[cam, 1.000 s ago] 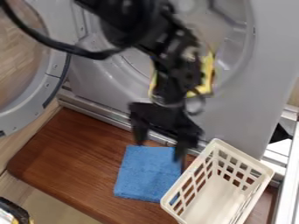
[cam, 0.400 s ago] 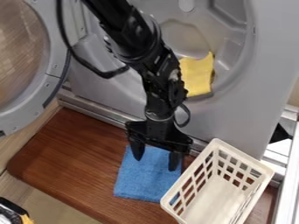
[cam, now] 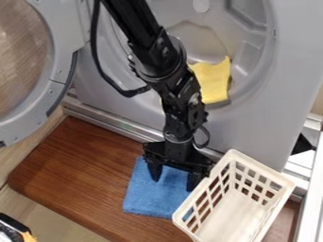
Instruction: Move the blue object to the left corner of the table
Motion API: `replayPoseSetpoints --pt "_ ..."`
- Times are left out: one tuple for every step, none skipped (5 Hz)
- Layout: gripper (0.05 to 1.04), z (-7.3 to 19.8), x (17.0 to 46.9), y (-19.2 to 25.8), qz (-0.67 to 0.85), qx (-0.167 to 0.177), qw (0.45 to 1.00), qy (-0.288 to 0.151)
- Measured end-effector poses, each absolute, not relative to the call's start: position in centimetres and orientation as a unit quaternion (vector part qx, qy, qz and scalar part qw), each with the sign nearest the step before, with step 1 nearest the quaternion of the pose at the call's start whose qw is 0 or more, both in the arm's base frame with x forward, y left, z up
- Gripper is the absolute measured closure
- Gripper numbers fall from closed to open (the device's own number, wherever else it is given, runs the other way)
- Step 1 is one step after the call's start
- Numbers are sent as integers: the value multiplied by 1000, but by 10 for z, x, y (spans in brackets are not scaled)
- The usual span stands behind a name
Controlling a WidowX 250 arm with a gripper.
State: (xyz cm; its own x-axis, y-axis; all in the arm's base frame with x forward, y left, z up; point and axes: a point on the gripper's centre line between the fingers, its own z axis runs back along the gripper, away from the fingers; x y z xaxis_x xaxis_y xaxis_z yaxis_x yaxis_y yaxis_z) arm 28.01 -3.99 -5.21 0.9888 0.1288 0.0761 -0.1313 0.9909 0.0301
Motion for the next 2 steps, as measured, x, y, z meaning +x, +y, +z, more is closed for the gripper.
replayPoseSetpoints --pt "85 -59 277 -37 84 19 995 -56" --pt "85 -71 271 -34 91 18 995 -45"
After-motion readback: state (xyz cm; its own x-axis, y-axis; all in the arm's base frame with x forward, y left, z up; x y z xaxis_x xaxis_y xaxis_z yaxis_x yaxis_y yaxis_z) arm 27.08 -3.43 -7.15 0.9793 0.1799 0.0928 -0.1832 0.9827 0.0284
